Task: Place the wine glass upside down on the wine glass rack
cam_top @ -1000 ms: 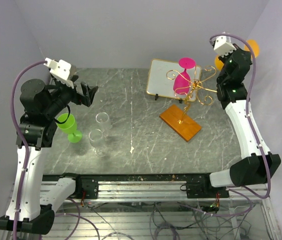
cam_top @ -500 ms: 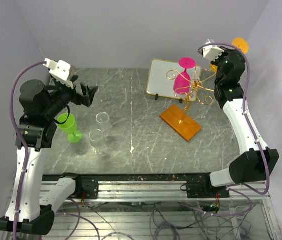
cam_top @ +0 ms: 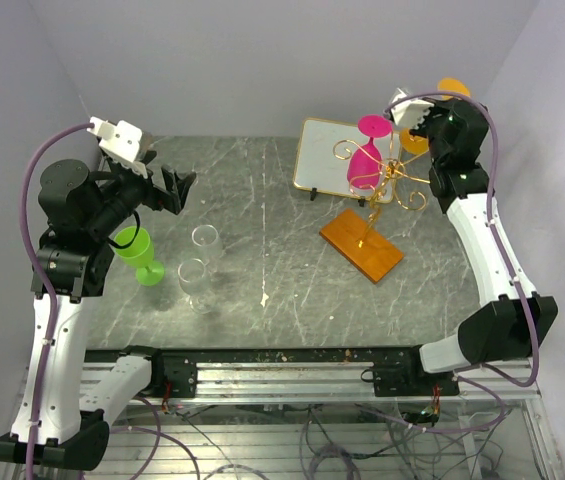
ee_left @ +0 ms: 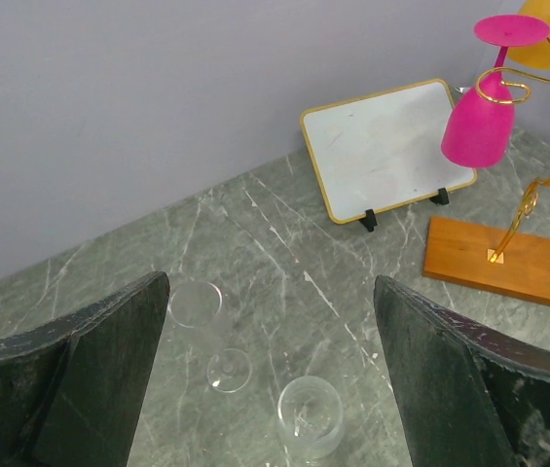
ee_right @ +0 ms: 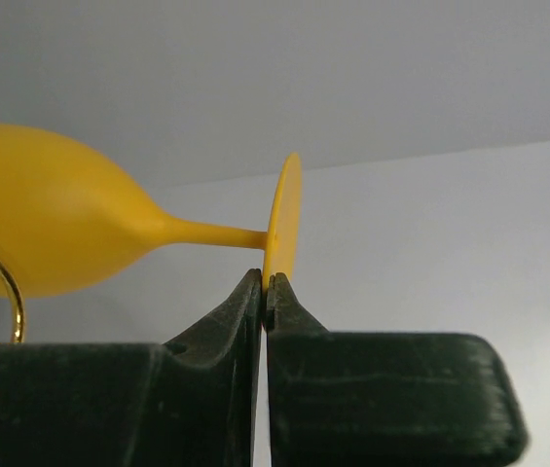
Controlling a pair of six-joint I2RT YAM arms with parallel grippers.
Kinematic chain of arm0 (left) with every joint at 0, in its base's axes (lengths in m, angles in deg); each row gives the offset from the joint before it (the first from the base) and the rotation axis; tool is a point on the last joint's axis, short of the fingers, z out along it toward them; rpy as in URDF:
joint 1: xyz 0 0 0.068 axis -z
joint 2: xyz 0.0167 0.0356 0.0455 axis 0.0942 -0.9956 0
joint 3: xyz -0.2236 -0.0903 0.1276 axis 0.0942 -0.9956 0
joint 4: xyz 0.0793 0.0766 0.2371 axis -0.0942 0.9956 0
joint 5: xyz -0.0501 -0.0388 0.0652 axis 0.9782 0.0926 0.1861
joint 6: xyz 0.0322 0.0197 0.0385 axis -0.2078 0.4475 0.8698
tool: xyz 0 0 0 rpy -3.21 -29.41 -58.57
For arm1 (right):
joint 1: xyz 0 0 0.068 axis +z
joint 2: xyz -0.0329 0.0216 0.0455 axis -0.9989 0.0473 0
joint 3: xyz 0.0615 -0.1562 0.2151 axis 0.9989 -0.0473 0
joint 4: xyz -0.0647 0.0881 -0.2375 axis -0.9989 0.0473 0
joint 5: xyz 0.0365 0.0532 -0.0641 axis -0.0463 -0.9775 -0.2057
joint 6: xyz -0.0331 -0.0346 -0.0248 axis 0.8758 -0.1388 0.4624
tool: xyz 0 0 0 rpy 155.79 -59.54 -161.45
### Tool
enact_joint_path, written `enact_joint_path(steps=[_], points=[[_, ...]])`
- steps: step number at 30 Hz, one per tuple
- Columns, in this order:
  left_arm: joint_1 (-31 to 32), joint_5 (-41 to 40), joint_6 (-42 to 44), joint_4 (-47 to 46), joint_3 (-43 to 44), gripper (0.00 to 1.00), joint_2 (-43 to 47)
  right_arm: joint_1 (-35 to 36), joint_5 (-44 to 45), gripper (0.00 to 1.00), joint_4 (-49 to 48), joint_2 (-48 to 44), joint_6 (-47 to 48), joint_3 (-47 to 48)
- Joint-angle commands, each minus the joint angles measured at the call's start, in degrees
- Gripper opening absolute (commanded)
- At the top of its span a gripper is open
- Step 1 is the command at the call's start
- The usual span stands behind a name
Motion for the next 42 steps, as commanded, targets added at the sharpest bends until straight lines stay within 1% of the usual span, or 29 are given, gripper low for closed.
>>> enact_joint_path(steps=[1,6,12,25,34,42], points=[[0.1,0.6,1.0,-0.3,-0.1,0.96,0.7,-0.2,-4.2,0.0,4.8,1.0,2.1,3.1],[0.1,0.5,1.2,-0.4,-0.2,0.96,0.7,-0.3,-6.7,0.0,7.7,2.0,3.1,4.5],[0.1,0.2,1.3,-0.6,-0.7,0.96,0.8,-0.3,-10.4,0.0,13.7,3.8,3.6,7.8],[0.1,0.1,1.6,-0.6,-1.0,0.96,0.9,-0.3,-16.5,0.0,22.7,3.2,9.6,9.0],[0.1,0.0,1.8,-0.5,-1.1,0.96,1.0,-0.3,-19.1,0.0,27.4,2.8,12.1,10.4],[0.1,-0.1,2.0,-0.4,-1.0,0.96,1.2,-0.2,-21.2,0.0,29.4,2.5,12.9,11.3]])
